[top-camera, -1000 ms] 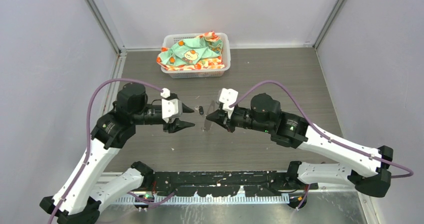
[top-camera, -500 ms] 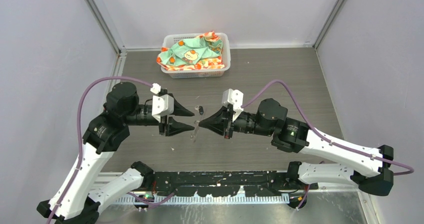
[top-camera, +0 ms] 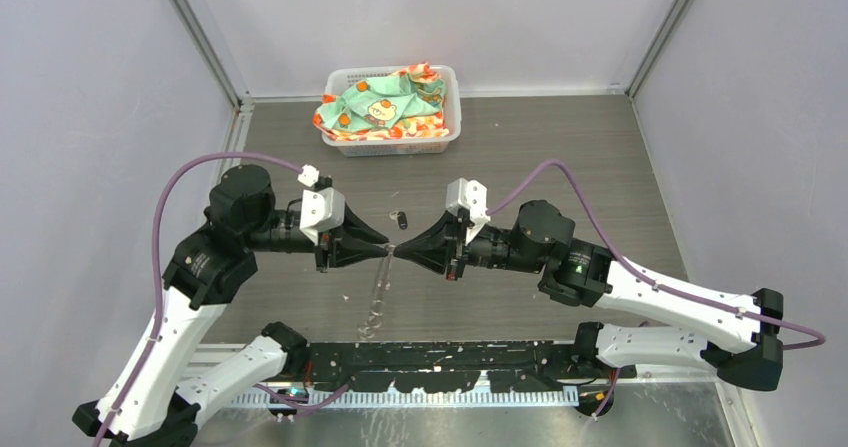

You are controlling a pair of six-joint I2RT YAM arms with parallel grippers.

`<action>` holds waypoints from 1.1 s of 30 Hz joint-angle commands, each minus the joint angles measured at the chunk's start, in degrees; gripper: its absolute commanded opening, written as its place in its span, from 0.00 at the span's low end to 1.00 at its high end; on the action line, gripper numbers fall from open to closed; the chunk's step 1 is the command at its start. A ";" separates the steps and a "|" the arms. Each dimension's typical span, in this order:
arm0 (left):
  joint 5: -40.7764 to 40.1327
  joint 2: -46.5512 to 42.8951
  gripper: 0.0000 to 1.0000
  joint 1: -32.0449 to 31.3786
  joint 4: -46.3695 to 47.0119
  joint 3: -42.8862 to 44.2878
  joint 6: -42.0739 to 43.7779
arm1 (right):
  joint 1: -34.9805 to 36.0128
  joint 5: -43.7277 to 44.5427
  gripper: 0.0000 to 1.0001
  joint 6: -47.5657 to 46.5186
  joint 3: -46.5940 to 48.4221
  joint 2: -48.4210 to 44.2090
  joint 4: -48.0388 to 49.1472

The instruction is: Put the keys on the keyring

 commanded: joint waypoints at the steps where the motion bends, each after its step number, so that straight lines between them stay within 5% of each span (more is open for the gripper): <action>1: 1.29 0.26 0.22 -0.38 0.89 2.54 -2.37 | 0.12 -0.79 0.01 1.51 0.57 -0.49 6.61; 14: 0.50 0.13 0.01 -0.38 1.05 2.79 -3.75 | 0.38 -0.81 0.01 2.69 1.16 1.70 7.29; 17: 0.04 -0.16 0.00 -0.39 -0.03 2.61 -3.35 | 0.32 0.66 0.20 1.62 2.27 1.65 4.08; 22: -0.55 0.04 0.00 -0.37 -4.79 2.67 -1.06 | 0.36 1.84 0.53 -4.55 9.48 0.15 -12.50; 28: 1.42 1.00 0.00 -0.43 -8.33 2.77 -0.60 | 0.33 -0.41 0.59 -12.20 29.50 7.31 -40.97; 33: 3.04 3.22 0.00 -0.48 -12.57 5.15 1.75 | 0.32 -1.29 0.55 -13.96 41.29 14.66 -53.57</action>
